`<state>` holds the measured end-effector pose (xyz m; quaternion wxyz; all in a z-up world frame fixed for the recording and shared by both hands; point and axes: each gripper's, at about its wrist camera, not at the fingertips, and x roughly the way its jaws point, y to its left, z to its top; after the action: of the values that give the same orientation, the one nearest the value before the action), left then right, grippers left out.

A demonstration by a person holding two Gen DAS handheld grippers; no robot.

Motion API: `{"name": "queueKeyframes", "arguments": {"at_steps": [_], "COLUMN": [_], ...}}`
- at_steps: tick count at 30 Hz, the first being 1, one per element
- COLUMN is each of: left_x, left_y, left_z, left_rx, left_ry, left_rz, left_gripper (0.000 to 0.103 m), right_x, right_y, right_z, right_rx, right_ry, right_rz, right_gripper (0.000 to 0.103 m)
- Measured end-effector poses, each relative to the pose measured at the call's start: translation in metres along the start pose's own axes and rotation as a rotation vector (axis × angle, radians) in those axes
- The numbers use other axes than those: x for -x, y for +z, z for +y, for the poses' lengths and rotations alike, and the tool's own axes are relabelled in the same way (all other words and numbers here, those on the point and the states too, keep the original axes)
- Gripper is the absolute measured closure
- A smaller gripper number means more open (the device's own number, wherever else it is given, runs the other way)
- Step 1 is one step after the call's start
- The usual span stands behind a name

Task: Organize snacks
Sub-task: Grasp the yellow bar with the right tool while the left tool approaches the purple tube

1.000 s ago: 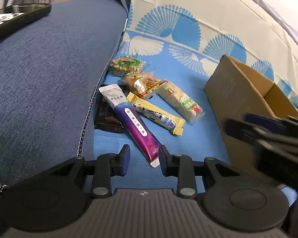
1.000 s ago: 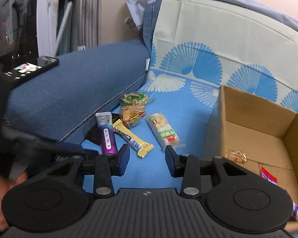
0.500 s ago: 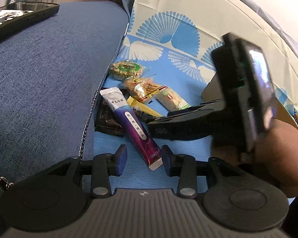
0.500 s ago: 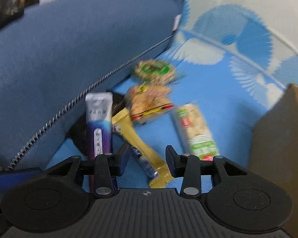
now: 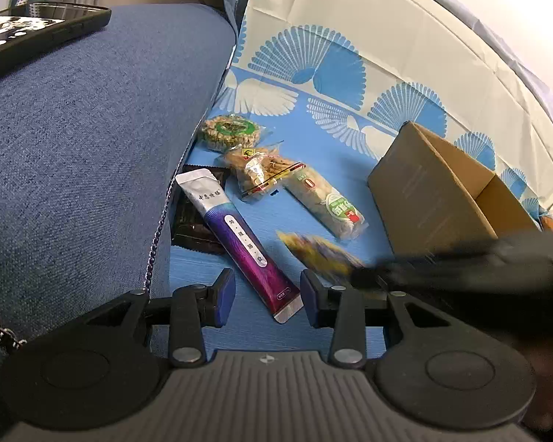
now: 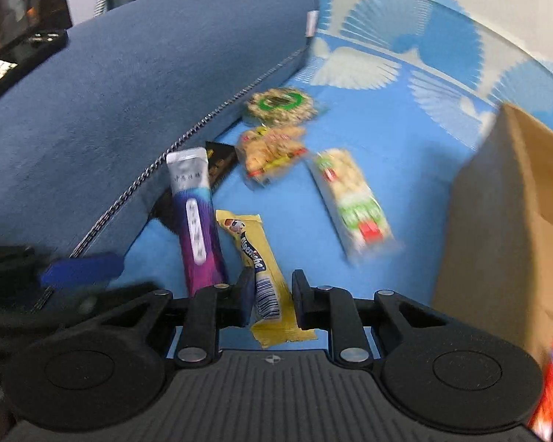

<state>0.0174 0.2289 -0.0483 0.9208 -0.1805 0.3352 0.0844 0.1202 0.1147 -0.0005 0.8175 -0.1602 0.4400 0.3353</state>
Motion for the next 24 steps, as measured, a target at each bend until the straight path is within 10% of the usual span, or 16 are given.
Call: {"name": "queueKeyframes", "arguments": {"at_steps": [24], "left_x": [-0.012], "left_y": [0.002], "left_z": [-0.003], "left_rx": [-0.013], "left_ry": [0.047], "left_rz": [0.032], "left_gripper": [0.057], "right_x": [0.003], "right_y": [-0.080], "right_z": [0.013], "right_rx": [-0.034], "right_ry": [0.040], "right_rz": [0.034], "right_gripper": [0.078]}}
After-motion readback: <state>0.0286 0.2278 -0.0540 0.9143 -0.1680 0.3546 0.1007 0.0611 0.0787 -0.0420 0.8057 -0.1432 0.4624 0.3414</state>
